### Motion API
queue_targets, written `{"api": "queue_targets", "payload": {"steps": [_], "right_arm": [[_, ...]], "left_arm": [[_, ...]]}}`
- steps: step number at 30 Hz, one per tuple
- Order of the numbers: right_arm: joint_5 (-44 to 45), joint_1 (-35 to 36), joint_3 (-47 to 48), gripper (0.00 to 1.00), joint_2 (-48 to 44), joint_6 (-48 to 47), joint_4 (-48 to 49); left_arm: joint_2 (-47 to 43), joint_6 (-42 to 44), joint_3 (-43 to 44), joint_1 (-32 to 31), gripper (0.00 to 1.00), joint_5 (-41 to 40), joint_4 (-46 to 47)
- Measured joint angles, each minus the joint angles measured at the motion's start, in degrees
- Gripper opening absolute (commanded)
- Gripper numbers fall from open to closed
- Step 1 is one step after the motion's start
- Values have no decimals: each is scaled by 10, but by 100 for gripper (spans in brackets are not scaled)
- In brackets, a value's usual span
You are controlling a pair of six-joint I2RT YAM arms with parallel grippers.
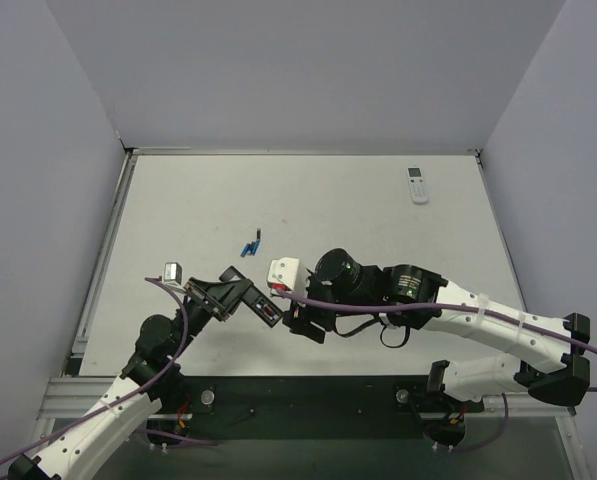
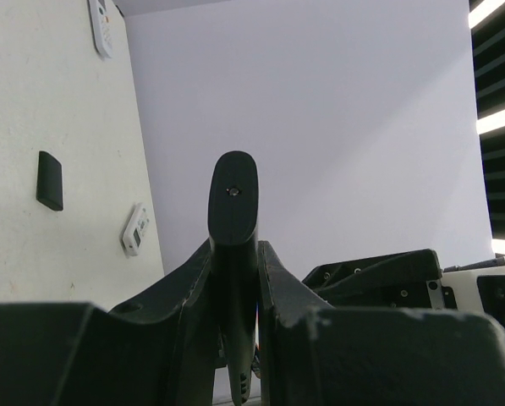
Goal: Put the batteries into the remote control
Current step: Load the battery into the remote control.
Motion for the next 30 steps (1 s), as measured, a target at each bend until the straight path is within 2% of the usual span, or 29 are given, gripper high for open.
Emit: {"api": "queue_targets", "payload": {"steps": [8, 30], "right_arm": [[-35, -9, -15, 50, -6, -38, 39], [-71, -23, -15, 43, 26, -42, 66]], "left_arm": [[3, -4, 0, 0, 0, 13, -4], [9, -4, 0, 0, 0, 25, -4]]}}
